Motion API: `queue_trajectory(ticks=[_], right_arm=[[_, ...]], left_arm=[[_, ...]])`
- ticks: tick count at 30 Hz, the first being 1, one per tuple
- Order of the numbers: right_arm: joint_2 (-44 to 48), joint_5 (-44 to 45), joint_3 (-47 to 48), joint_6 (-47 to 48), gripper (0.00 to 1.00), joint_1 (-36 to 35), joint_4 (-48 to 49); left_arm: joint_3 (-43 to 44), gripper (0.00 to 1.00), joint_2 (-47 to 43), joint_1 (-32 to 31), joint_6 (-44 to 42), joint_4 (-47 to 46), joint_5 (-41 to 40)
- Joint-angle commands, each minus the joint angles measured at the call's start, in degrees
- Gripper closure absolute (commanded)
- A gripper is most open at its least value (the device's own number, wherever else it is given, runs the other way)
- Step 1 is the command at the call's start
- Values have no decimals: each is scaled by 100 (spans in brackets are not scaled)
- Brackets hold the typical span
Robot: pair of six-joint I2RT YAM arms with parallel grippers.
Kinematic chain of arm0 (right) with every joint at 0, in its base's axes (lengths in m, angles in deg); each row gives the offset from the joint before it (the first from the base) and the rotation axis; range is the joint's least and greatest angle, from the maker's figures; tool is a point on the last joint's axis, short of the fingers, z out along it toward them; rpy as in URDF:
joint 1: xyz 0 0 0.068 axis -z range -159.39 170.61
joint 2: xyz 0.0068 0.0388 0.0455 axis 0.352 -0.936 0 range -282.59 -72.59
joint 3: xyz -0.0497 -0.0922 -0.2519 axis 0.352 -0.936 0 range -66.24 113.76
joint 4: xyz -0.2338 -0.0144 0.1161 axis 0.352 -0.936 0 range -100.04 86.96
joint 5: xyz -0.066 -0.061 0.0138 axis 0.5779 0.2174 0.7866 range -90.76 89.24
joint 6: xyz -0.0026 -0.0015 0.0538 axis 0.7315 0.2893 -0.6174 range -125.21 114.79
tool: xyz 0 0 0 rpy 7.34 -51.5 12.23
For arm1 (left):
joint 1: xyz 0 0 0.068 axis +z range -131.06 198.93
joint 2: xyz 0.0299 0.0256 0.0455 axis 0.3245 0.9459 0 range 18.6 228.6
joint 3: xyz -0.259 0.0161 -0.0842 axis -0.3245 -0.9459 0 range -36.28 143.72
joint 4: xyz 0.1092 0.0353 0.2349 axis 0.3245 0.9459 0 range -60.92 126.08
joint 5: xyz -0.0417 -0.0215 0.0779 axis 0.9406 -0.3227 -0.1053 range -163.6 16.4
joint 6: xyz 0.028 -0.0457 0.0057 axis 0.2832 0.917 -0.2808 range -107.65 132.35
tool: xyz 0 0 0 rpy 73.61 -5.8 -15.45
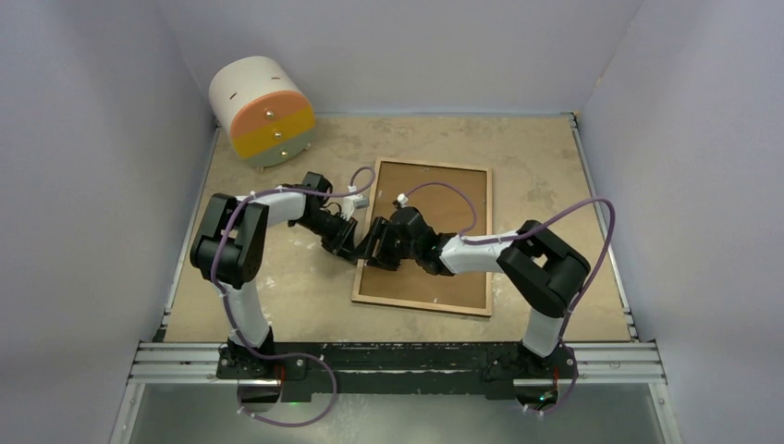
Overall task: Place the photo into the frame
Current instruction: Install the photo frame at the center of the board.
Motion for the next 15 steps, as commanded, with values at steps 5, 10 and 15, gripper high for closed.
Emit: queue_trajectory(ticks=[5,10,15], right_arm=[[344,81,-198,136,40,17,-4],[216,152,-44,187,40,14,-429],[146,278,-16,191,41,22,-601]], left_arm=[[95,88,-84,-104,-113,-65,60],[149,88,-128,-104,-129,1,51],[150,88,-111,-104,-147,7,59]])
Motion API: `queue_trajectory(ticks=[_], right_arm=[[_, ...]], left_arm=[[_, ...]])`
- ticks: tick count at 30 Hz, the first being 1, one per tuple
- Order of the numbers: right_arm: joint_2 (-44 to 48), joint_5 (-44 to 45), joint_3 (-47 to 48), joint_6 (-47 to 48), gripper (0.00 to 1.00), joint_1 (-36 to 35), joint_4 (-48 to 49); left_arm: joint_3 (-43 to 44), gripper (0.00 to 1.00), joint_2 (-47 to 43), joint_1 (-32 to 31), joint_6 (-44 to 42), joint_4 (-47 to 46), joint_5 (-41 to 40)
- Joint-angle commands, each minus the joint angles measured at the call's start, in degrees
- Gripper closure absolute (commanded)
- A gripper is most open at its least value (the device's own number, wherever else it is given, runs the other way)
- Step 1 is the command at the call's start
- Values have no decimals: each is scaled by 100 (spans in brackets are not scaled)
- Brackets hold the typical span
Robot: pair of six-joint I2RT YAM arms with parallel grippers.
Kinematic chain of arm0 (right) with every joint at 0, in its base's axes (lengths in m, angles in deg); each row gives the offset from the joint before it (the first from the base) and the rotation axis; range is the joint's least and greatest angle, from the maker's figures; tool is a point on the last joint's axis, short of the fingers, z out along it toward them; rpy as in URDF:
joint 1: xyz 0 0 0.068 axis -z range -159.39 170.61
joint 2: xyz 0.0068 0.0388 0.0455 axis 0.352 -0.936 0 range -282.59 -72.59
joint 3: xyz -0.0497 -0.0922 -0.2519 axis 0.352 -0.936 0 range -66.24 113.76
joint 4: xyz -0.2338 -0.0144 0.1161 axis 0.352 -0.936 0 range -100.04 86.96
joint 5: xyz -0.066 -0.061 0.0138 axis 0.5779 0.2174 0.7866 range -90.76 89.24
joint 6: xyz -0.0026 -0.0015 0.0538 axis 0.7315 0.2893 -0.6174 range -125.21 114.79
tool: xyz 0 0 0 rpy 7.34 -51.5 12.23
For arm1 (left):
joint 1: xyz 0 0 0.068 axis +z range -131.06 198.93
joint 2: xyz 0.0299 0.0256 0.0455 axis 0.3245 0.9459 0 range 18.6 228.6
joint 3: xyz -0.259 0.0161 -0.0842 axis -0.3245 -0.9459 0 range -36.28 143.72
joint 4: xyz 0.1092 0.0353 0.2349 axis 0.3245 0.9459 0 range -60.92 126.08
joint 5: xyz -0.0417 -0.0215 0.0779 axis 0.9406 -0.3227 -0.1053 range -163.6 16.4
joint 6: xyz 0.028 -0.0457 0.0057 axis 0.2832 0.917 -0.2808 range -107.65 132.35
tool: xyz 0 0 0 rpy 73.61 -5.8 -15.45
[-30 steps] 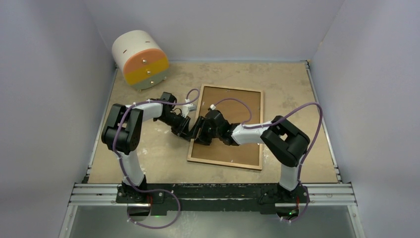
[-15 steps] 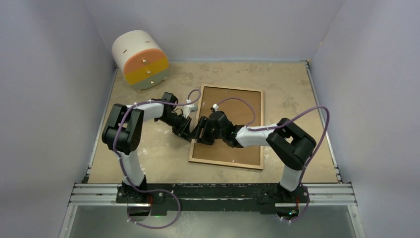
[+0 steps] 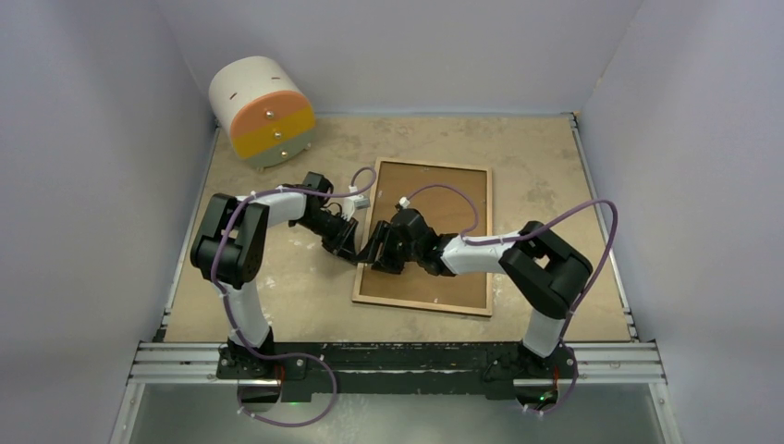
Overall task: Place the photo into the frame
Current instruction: Install the photo frame at the center of the board.
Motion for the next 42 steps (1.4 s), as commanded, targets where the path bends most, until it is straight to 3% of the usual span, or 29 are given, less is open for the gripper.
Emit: queue_trajectory(ticks=[1,12,19,25,30,36,42], right_arm=[[-112,224,138,108,41,17,-249],[-521,21,283,-140,41,26,13],[-493,342,338,-97,43,32,-17],[-554,306,302,-194,43,63,382],[14,-248,-207,-196,41,474,1166],[609,-858,-204,487,35,1285,966],[11,-917,976,1401,31,1810,-91]], left_arm=[[139,88,-110,-56,-104,-24,59],[157,88,-76,-56,-101,-46,85],[113,88,-78,-56,-133,-64,98],[113,88,-71,-64,37,-227,191],[362,88,-57,11,-53,-14,136],[972,76,56,425,-98,294,97],[1796,63,334,463,594,-263,163]])
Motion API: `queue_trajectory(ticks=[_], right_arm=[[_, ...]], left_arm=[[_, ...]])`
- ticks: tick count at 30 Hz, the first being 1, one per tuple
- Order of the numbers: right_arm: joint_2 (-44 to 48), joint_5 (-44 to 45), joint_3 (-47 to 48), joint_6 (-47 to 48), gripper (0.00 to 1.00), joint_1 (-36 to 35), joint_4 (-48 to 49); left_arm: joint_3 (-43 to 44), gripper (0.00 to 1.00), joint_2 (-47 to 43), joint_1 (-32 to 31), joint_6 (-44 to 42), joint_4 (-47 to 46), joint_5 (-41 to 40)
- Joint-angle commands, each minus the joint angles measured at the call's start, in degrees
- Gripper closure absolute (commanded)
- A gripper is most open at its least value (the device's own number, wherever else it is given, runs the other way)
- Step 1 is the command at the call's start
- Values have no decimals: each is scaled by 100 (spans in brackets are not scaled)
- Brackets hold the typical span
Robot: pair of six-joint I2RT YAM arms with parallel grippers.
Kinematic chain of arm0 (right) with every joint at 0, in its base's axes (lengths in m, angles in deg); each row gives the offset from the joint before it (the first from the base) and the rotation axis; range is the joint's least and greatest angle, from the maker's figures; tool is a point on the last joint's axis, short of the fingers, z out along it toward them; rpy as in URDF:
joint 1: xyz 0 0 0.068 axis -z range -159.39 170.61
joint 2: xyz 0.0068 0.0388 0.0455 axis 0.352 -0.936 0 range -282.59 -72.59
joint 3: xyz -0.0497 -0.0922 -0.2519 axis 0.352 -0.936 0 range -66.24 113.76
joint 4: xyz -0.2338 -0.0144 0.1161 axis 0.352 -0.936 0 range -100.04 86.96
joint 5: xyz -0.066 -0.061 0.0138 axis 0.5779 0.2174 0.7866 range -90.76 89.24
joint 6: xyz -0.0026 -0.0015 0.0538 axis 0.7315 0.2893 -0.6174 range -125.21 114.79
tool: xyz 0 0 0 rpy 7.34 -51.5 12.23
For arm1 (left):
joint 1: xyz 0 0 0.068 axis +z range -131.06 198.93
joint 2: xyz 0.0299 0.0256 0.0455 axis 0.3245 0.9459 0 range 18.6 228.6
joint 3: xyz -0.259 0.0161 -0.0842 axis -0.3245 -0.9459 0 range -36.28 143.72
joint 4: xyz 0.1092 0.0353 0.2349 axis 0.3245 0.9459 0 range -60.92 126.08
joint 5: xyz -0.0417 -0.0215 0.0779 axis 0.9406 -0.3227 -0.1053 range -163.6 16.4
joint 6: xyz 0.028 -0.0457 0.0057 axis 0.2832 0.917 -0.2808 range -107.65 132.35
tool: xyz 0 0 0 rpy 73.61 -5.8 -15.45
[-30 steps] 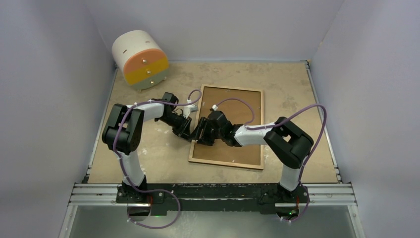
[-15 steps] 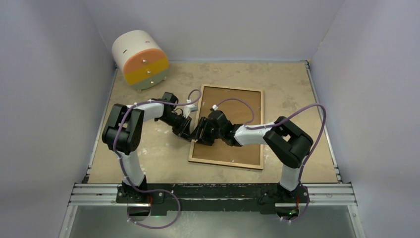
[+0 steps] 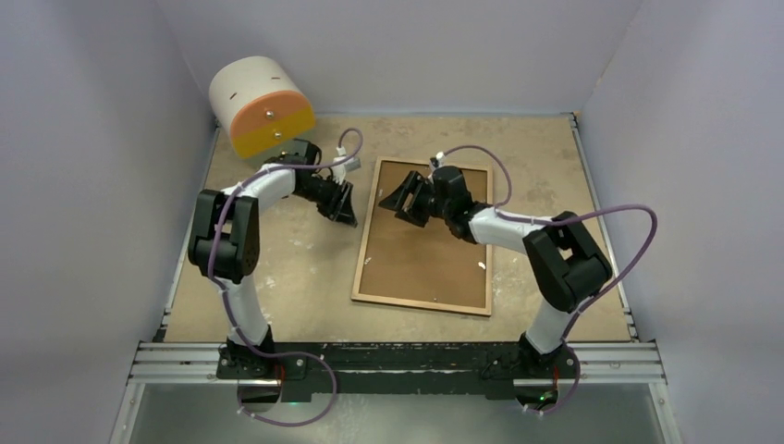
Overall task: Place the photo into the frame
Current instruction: Install the photo frame at the center of the board.
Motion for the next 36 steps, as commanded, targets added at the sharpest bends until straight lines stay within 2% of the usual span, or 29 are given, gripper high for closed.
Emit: queue_trajectory(ticks=[1,5,9,12,22,29,36], right_arm=[[-488,-126,1063,940,31,237,-779],[-1150,-41,1903,1254,33,444,-1087],[-1748,68,2844,1654,35,479,-1709],[-2093,135,3245,1750,36,504,-1832],[-2926,-261,3899,1742,40,612,-1788],[-3214,-430,4136,1628,41,612,-1789],[-3079,-526,3863,1466,43,612,-1608]], left_arm=[[774,61,367,-12,518,-453,276],[1450,54,956,-29,697,-387,464],[1768,54,1315,-65,723,-421,272],[1735,58,1487,-62,751,-480,235],[1511,71,1684,-59,762,-641,342],[1566,73,1775,-67,790,-637,342],[1600,75,1819,-67,779,-597,280]])
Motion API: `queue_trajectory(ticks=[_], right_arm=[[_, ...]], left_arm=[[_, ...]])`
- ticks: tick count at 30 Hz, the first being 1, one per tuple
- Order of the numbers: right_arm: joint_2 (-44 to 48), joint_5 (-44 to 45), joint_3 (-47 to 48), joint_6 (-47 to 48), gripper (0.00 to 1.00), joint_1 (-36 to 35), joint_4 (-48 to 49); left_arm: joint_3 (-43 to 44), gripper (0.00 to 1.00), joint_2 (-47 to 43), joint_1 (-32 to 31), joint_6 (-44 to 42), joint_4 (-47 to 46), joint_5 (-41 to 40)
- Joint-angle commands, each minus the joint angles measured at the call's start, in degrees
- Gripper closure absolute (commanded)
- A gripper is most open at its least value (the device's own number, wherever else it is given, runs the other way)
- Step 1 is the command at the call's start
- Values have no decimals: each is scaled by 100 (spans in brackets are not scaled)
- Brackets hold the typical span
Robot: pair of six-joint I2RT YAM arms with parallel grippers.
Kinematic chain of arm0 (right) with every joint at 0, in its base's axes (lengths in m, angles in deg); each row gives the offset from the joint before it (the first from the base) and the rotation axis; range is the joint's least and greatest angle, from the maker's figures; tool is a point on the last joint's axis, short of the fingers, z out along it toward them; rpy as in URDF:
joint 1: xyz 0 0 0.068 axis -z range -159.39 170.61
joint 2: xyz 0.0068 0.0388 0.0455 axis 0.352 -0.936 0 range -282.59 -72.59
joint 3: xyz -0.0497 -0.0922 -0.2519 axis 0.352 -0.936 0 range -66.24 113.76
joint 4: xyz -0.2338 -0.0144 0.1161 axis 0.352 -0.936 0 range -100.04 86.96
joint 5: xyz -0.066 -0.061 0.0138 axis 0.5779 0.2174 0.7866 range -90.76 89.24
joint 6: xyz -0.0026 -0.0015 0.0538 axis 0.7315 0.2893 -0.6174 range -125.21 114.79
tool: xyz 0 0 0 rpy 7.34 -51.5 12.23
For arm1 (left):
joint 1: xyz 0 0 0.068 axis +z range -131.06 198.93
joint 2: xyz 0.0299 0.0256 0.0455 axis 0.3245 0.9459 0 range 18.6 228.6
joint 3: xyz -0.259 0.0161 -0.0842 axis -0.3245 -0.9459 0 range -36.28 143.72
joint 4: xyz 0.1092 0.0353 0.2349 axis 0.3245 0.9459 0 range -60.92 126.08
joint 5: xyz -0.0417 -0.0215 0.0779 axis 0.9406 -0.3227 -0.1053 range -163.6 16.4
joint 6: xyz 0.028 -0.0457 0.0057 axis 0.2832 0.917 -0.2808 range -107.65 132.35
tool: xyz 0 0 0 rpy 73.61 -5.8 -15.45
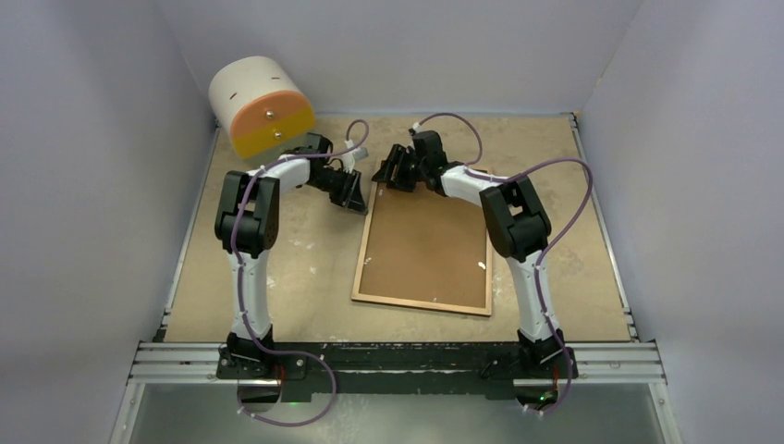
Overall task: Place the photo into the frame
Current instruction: Install the photo frame at the center of the board.
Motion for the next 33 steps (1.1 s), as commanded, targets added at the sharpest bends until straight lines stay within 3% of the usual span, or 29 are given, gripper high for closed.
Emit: queue_trajectory(ticks=[1,33], right_arm=[[82,-151,-190,-124,43,3,-39],[128,-560,-425,-776,43,-64,342]], left_arm=[[55,75,151,-34,-29,-62,-34],[-93,76,52,-82,-185,-114,-142]])
